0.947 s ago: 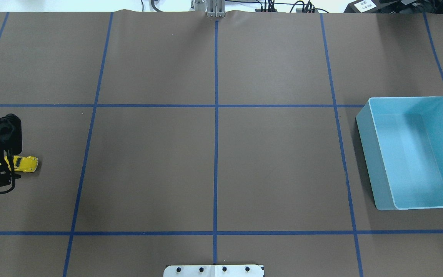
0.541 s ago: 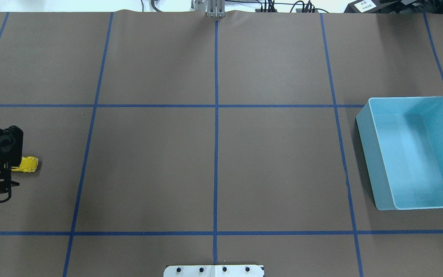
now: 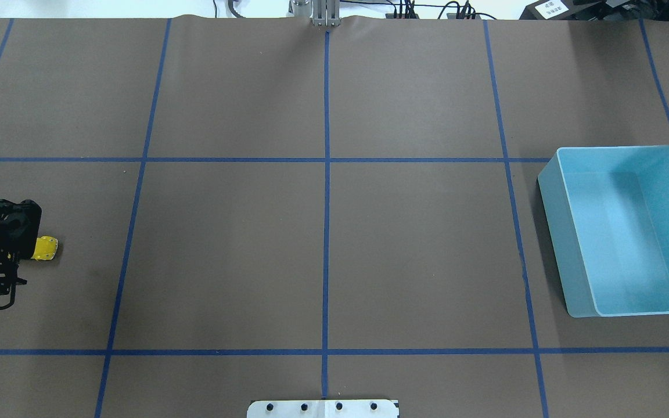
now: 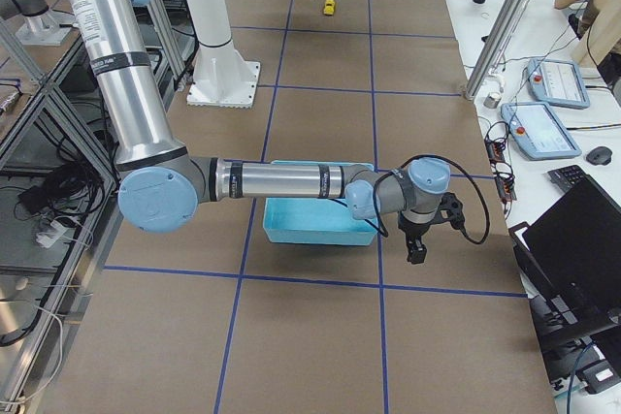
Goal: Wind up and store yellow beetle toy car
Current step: 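Press the car down with the left gripper and drag it backward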
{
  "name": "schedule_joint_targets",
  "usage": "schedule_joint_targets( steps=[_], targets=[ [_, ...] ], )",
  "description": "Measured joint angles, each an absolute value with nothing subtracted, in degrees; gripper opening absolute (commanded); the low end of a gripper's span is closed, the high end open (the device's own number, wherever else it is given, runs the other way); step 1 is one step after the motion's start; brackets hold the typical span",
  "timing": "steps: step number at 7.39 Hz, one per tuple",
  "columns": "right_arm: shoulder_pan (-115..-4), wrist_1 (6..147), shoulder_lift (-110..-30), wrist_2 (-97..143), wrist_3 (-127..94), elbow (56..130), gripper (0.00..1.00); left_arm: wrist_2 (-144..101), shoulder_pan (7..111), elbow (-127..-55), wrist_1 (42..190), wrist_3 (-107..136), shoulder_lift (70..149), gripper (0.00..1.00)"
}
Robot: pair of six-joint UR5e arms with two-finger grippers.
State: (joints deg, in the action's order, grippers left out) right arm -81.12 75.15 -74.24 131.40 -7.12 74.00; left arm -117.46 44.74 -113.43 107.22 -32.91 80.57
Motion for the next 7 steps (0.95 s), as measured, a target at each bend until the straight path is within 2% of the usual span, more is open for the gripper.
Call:
schedule_joint_targets(
  steps=[7],
  targets=[
    [-81.1,75.1,-74.2,131.4,-7.1,74.0,1.0,-115.3,43.4,-108.5,106.7,-33.6,83.8,1.0]
  ],
)
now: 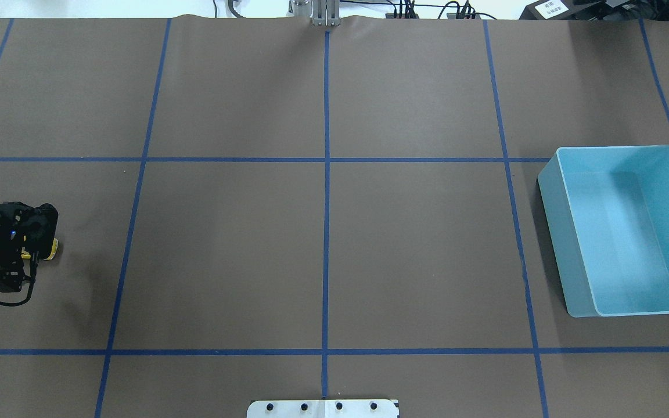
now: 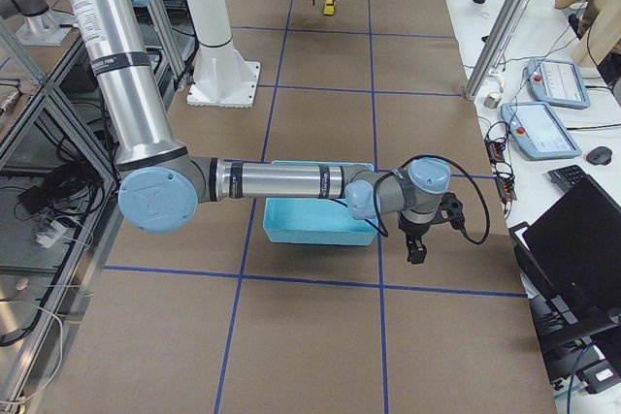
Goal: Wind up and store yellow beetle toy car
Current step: 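Press the car down with the left gripper and drag it backward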
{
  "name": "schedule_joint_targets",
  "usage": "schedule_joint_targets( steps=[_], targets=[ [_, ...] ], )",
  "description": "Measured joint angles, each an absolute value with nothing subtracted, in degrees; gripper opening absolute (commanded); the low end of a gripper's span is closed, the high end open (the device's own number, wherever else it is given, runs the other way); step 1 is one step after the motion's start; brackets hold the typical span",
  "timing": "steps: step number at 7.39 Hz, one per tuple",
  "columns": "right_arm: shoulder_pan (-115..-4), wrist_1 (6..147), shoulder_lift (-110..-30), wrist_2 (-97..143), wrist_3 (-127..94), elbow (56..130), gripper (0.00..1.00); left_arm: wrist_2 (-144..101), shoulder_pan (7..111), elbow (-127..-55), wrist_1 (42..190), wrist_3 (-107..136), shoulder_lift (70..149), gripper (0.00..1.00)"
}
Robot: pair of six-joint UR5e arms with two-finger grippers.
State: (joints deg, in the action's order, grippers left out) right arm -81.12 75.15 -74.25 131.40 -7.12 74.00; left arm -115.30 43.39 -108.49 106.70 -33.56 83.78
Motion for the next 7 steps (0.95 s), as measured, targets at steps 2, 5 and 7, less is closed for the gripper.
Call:
schedule_joint_targets(
  steps=[2,5,7],
  targets=[
    [-81.1,75.1,-74.2,131.4,-7.1,74.0,1.0,-114.5,43.4,-107.8,106.7,-33.5,84.3,1.0],
    [-81.1,75.1,-74.2,131.4,-7.1,74.0,1.0,-114.0,43.3,-106.2,106.8,-33.5,84.9,1.0],
    [-81.1,75.1,-74.3,131.4,-7.1,74.0,1.0,-113.9,43.3,-105.6,107.1,-33.6,85.1,1.0]
  ],
)
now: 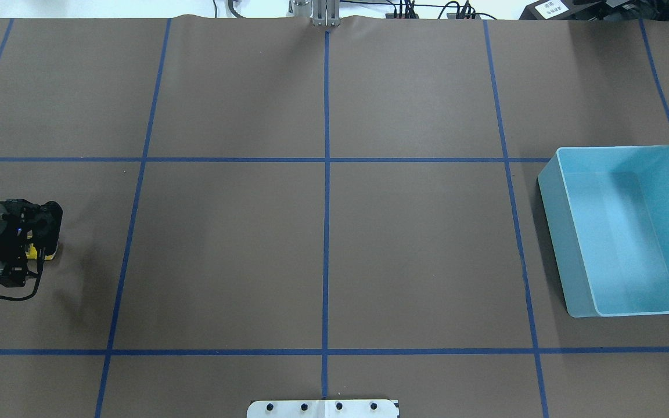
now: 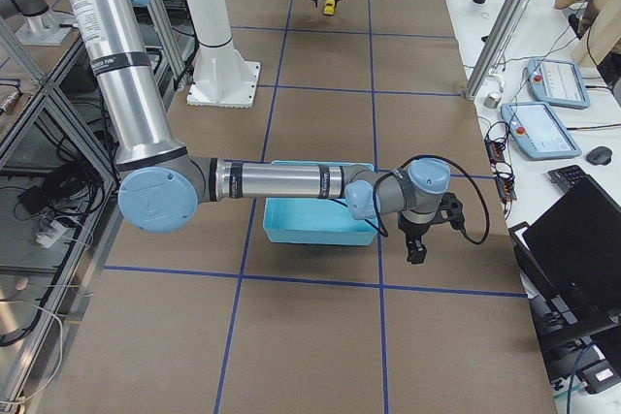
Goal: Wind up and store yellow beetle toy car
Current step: 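Press the car down with the left gripper and drag it backward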
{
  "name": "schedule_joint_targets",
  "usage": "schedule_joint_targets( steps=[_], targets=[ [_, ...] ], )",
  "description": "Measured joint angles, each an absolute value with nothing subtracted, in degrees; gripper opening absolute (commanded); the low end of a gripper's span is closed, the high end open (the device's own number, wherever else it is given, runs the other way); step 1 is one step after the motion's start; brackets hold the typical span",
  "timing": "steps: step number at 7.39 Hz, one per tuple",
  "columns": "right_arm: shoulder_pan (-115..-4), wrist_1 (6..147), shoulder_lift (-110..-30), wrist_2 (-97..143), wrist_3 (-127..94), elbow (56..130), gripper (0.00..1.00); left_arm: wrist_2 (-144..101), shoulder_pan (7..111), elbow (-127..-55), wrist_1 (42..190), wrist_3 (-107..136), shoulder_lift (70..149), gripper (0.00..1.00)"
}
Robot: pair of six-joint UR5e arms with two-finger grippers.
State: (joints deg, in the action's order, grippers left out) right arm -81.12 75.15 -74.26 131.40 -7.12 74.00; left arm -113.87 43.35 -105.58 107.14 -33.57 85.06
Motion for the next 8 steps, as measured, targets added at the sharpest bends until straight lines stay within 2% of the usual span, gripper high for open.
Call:
schedule_joint_targets(
  steps=[8],
  targets=[
    [-81.1,75.1,-74.3,131.4,-7.1,74.0,1.0,-111.1,43.2,-103.1,107.3,-33.5,86.6,1.0]
  ],
)
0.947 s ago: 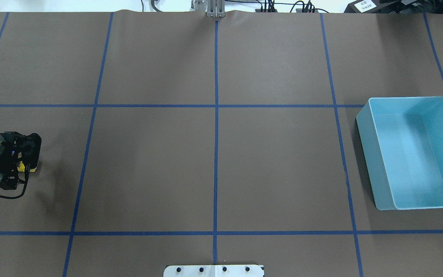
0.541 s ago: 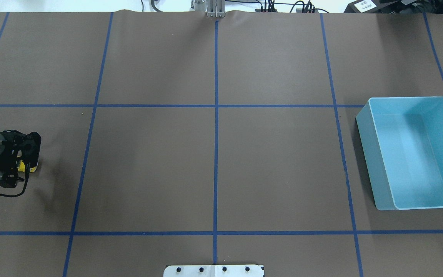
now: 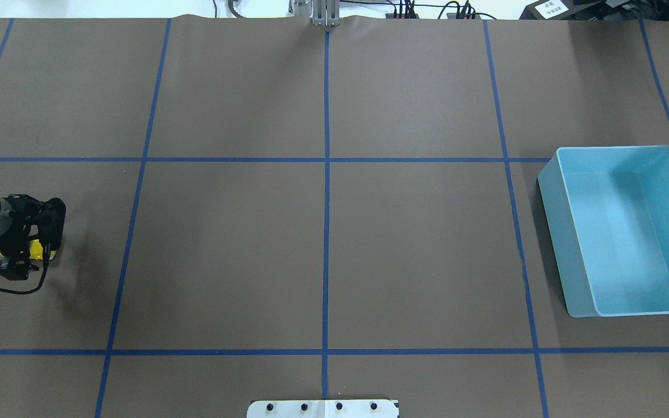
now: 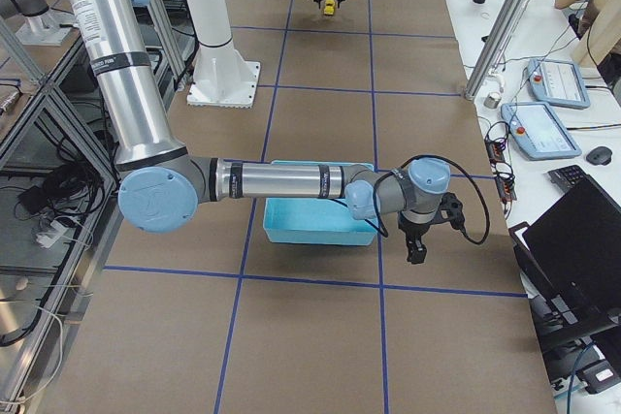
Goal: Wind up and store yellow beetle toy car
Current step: 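Press the car down with the left gripper and drag it backward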
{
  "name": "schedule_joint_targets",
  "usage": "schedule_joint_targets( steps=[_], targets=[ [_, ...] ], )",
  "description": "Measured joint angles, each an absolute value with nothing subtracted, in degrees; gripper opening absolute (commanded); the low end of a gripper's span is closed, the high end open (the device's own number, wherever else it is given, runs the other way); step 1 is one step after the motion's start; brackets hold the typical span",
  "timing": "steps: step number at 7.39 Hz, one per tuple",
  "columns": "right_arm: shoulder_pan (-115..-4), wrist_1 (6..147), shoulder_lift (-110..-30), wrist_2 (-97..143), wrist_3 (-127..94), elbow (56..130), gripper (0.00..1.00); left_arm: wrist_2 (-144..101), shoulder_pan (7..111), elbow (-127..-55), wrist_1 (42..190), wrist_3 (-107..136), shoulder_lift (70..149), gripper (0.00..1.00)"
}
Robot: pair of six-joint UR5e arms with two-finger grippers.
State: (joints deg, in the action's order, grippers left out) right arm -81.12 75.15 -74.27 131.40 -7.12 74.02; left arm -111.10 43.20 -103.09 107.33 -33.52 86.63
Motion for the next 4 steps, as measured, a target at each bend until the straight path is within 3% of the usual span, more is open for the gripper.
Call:
schedule_joint_targets(
  steps=[4],
  targets=[
    [-81.1,75.1,-74.3,131.4,-7.1,74.0,1.0,-111.1,42.9,-101.8,107.1,-33.5,87.5,1.0]
  ],
)
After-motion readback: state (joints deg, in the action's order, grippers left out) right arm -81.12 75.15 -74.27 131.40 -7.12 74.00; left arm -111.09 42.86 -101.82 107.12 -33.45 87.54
